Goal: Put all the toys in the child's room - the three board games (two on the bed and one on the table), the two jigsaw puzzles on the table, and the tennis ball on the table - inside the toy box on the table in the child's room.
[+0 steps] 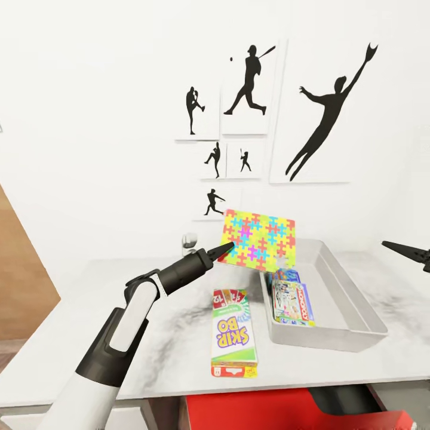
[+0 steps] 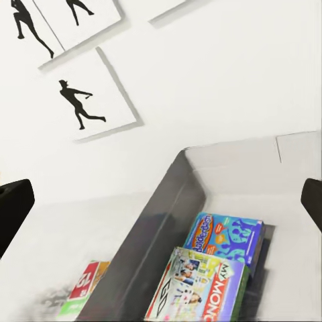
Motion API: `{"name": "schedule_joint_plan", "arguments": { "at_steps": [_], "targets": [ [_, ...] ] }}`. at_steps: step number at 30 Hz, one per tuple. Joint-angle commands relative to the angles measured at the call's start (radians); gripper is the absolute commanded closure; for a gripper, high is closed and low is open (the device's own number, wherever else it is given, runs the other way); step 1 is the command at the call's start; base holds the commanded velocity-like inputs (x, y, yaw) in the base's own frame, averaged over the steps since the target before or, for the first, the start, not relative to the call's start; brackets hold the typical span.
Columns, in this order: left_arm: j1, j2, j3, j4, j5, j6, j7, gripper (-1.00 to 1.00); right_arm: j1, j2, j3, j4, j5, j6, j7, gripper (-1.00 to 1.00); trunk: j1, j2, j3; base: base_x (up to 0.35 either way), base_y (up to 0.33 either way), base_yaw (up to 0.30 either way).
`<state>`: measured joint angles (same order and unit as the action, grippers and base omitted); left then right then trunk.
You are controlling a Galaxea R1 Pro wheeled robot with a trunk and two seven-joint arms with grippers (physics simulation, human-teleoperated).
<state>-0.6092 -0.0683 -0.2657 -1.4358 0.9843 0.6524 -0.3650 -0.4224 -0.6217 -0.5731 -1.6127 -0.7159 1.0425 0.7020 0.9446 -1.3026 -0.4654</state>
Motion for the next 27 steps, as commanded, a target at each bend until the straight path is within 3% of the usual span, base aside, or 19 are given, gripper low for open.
{"name": "schedule_joint_plan", "arguments": {
  "at_steps": [1, 8, 12, 15, 24, 27],
  "targets": [
    [-0.004, -0.002, 0.002, -0.005, 0.005, 0.008, 0.007, 1.0, 0.002, 0.0, -0.001, 0.001, 0.006, 0.005, 0.007, -1.0, 0.0, -0.001, -0.001, 0.0, 0.0, -0.225],
    [-0.069, -0.021, 0.002, -0.022, 0.022, 0.017, 0.122, 1.0, 0.023, 0.0, -0.002, 0.025, 0.013, 0.005, 0.005, -1.0, 0.0, -0.001, -0.001, 0.0, 0.0, -0.235],
    [-0.092, -0.026, 0.003, -0.025, 0.057, 0.018, 0.169, 1.0, 0.036, -0.002, -0.003, 0.03, 0.015, 0.005, 0.006, -1.0, 0.0, -0.001, -0.001, 0.0, 0.0, -0.103],
    [-0.101, -0.029, 0.003, -0.026, 0.077, 0.018, 0.2, 1.0, 0.046, -0.003, -0.003, 0.03, 0.015, 0.005, 0.006, -1.0, 0.0, -0.001, -0.001, 0.0, 0.0, -0.041],
    [-0.107, -0.03, 0.002, -0.029, 0.093, 0.017, 0.263, 1.0, 0.051, -0.007, 0.002, 0.033, 0.016, 0.005, 0.005, -1.0, 0.0, -0.001, -0.001, 0.0, -0.003, -0.014],
    [-0.108, -0.03, 0.002, -0.03, 0.096, 0.017, 0.28, 1.0, 0.052, -0.004, 0.003, 0.033, 0.04, 0.005, 0.004, -1.0, 0.0, -0.001, -0.001, 0.0, -0.101, -0.003]
  ]
}}
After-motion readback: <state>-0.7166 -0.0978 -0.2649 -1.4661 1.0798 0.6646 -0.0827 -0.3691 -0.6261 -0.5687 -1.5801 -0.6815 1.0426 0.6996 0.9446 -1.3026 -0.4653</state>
